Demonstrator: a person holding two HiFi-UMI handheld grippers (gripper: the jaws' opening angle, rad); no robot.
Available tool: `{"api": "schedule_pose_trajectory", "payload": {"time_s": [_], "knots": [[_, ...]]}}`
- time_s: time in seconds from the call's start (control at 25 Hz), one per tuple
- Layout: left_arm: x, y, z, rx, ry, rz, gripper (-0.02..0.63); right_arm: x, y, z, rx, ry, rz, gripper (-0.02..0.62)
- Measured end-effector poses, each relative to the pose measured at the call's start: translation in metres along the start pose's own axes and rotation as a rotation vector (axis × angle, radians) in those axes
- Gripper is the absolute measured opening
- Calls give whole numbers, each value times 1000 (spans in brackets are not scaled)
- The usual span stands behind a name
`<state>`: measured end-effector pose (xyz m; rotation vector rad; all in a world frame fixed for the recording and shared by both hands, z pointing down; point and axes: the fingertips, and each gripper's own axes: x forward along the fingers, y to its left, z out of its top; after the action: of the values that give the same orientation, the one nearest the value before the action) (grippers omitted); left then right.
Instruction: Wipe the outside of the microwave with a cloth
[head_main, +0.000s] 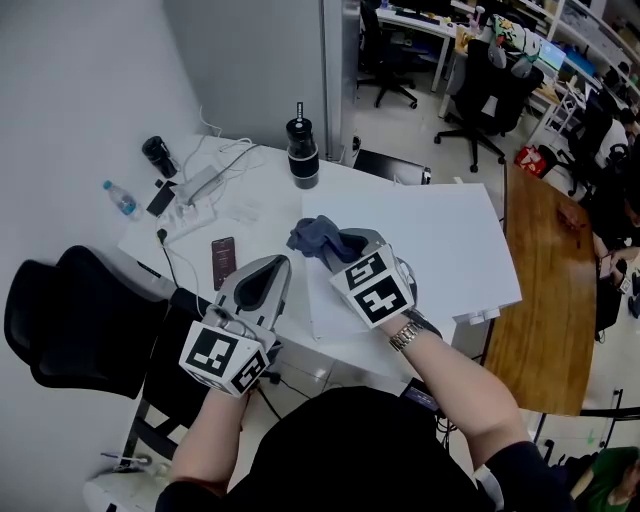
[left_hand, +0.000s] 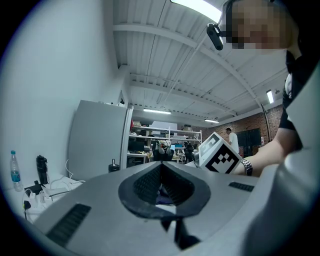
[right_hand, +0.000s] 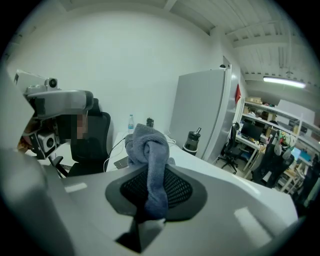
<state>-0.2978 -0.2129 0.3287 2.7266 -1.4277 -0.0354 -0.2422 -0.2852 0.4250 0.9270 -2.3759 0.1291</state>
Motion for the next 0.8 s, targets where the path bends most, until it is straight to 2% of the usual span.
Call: {"api": "schedule_pose_trajectory", "payload": {"time_s": [0.44, 0.8], "knots": [[13, -21, 3, 0, -12, -43, 5, -25, -37, -24, 39, 34, -67, 71], [35, -58, 10, 4, 1, -75, 5, -61, -82, -52, 95, 53, -103, 71]]}}
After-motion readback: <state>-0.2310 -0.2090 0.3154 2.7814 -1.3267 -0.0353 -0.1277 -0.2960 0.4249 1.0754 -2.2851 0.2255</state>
